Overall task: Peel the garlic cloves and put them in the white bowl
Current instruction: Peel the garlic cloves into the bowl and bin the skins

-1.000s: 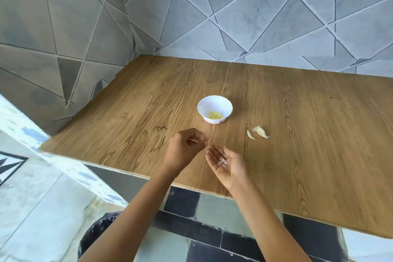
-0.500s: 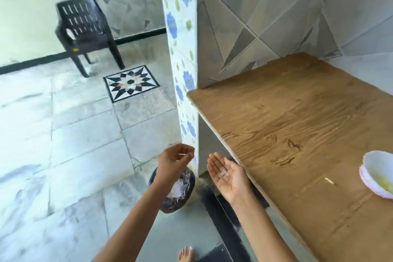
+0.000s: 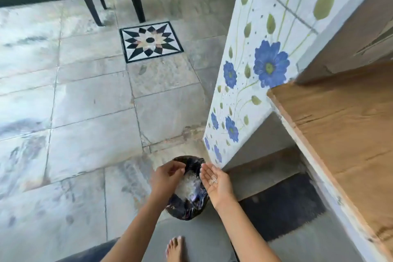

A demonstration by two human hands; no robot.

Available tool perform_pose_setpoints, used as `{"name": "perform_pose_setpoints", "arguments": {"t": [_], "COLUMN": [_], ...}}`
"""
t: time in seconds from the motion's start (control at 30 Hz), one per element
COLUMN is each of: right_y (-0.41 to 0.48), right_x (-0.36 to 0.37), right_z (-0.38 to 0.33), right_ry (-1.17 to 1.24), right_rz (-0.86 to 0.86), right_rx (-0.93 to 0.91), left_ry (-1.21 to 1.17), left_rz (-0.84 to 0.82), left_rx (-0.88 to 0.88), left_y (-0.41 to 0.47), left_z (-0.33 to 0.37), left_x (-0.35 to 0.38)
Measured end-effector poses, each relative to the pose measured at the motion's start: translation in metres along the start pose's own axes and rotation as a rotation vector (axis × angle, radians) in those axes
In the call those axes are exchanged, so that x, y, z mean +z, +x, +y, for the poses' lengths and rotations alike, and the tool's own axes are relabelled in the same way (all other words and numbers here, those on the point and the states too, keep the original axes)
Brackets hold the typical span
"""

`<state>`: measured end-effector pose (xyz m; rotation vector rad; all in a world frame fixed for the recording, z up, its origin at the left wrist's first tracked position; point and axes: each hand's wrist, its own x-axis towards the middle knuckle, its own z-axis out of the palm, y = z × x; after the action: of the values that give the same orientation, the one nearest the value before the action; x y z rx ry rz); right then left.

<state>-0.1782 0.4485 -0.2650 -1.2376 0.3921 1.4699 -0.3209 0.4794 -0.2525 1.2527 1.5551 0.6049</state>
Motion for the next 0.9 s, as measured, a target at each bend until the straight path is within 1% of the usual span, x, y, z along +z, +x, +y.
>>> {"name": "perform_pose_setpoints", "arguments": {"t": [0.03, 0.07, 0.1, 0.13, 0.23, 0.33, 0.4, 0.47, 0.53, 0.57, 0.63, 0.67, 0.7, 0.73, 0.77, 0.8, 0.83, 0.87, 0.9], "right_y": [0.022, 0.081, 0.119, 0.130, 0.142, 0.203, 0.226, 0.242, 0.250, 0.253, 0.252, 0.251, 0.251, 0.250, 0.252, 0.252, 0.255, 0.255, 0.257], "right_x": [0.001, -0.006, -0.015, -0.016, -0.019, -0.029, -0.037, -0.043, -0.046, -0.048, -0.053, -0.056, -0.060, -0.064, -0.068, -0.070, -0.072, -0.071, -0.071], "right_z": [0.005, 0.028, 0.043, 0.044, 0.049, 0.071, 0.083, 0.095, 0.098, 0.100, 0.101, 0.100, 0.100, 0.101, 0.101, 0.101, 0.102, 0.103, 0.104], "right_ry": [-0.034, -0.073, -0.114, -0.131, -0.215, -0.267, -0.259, -0.244, -0.253, -0.256, -0.247, -0.236, -0.226, -0.234, -0.245, -0.254, -0.276, -0.252, -0.214], "right_rz": [0.030, 0.073, 0.100, 0.117, 0.089, 0.152, 0.147, 0.135, 0.124, 0.117, 0.114, 0.106, 0.109, 0.119, 0.117, 0.107, 0.107, 0.107, 0.094], "right_rx": [0.008, 0.024, 0.049, 0.058, 0.082, 0.110, 0.152, 0.213, 0.216, 0.247, 0.306, 0.329, 0.341, 0.334, 0.325, 0.324, 0.326, 0.323, 0.318], "left_ry": [0.009, 0.019, 0.020, 0.015, 0.015, -0.012, -0.096, -0.196, -0.239, -0.177, 0.068, 0.198, 0.283, 0.318, 0.266, 0.154, 0.023, -0.058, -0.071], "left_rz": [-0.002, -0.013, -0.023, -0.034, -0.072, -0.088, -0.125, -0.180, -0.297, -0.355, -0.435, -0.462, -0.451, -0.414, -0.345, -0.294, -0.282, -0.332, -0.392], "left_rx": [-0.012, -0.043, -0.061, -0.037, -0.008, 0.042, 0.107, 0.182, 0.167, 0.149, 0.094, -0.026, -0.155, -0.216, -0.195, -0.122, -0.025, 0.062, 0.141], "left_y": [0.019, 0.057, 0.079, 0.085, 0.090, 0.112, 0.107, 0.100, 0.102, 0.105, 0.115, 0.125, 0.136, 0.146, 0.151, 0.152, 0.148, 0.143, 0.133], "left_z": [-0.015, -0.064, -0.091, -0.095, -0.108, -0.168, -0.193, -0.212, -0.222, -0.233, -0.258, -0.267, -0.274, -0.278, -0.279, -0.273, -0.260, -0.249, -0.245], "left_x": [0.007, 0.028, 0.041, 0.045, 0.057, 0.081, 0.094, 0.108, 0.122, 0.131, 0.139, 0.139, 0.138, 0.135, 0.134, 0.136, 0.136, 0.139, 0.144]}}
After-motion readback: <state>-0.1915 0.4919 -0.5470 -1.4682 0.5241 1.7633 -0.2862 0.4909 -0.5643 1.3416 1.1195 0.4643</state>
